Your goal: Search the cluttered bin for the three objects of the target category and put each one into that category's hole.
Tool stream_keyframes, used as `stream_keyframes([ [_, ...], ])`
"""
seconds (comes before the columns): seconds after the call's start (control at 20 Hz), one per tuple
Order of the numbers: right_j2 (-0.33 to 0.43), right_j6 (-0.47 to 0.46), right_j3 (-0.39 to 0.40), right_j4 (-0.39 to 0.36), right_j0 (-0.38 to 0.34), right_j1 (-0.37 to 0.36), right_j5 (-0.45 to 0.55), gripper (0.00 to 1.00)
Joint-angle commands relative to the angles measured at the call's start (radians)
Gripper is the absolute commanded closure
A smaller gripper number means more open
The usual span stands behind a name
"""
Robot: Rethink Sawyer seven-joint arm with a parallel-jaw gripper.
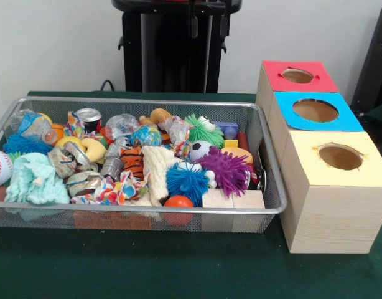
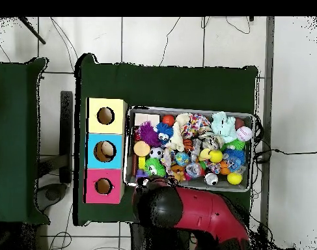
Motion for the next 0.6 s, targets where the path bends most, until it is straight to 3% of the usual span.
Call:
stream_keyframes([
  [0.05, 0.144, -0.116, -0.100, -0.096, -0.060, 0.147, -0.081, 0.00],
  [0.6, 0.195, -0.123, -0.174, -0.180, -0.118, 0.189, -0.029, 0.00],
])
